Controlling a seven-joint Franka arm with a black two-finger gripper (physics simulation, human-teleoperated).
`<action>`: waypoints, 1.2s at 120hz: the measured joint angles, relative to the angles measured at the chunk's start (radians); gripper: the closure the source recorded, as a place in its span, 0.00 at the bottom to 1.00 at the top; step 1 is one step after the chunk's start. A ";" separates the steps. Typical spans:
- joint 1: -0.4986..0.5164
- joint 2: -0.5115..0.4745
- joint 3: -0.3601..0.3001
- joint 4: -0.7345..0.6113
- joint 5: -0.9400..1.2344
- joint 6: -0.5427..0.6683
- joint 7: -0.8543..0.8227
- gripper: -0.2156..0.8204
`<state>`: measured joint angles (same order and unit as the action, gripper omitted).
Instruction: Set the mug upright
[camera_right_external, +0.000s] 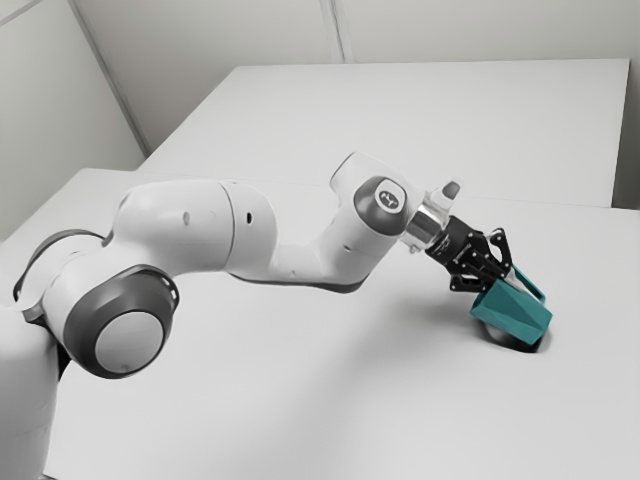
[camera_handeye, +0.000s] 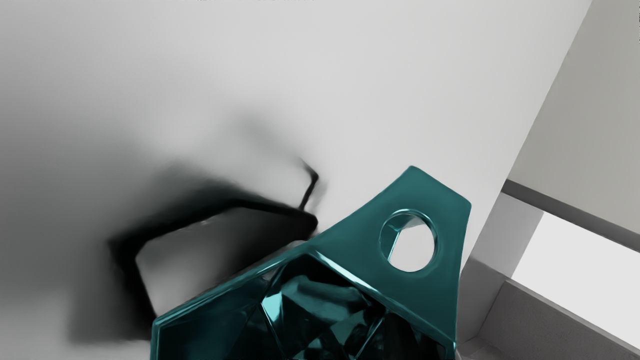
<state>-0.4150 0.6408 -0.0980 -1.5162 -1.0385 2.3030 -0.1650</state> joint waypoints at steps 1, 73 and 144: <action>0.000 -0.003 0.000 0.000 0.004 0.000 -0.001 0.96; 0.117 -0.486 0.067 -0.355 0.951 -0.138 -0.206 0.96; 0.268 -0.557 0.067 -0.516 1.067 -0.228 -0.269 0.96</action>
<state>-0.1469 0.0839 -0.0310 -2.0321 0.0284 2.0752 -0.4338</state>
